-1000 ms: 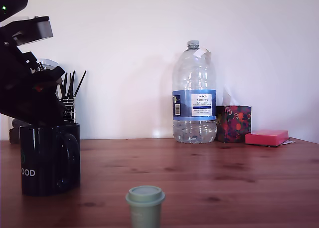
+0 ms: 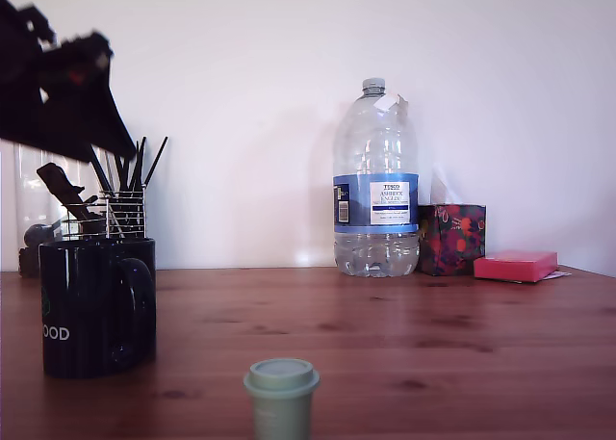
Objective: Pick up the coffee capsules from the table one by one and drop them inside the nearest coffee cup
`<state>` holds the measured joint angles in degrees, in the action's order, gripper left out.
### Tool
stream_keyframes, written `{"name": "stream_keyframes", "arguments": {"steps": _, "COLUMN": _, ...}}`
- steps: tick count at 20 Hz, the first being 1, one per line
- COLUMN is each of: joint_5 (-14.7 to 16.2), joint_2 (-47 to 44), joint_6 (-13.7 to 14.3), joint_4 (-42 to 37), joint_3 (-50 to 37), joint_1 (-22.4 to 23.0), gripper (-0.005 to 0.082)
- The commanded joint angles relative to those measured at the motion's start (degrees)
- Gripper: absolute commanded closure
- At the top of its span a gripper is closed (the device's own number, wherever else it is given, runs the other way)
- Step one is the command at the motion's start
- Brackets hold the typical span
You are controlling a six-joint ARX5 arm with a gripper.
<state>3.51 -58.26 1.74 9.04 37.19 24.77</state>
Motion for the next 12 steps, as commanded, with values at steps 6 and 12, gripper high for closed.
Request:
{"name": "stream_keyframes", "arguments": {"steps": 6, "joint_5": 3.98, "joint_2": 7.65, "joint_6": 0.31, "joint_4": 5.16, "joint_3": -0.11, "joint_1": 4.48, "gripper": 0.079}}
{"name": "stream_keyframes", "arguments": {"steps": 12, "joint_5": 7.04, "joint_2": 15.1, "joint_6": 1.29, "joint_4": -0.31, "joint_3": -9.05, "joint_1": 8.94, "gripper": 0.079}}
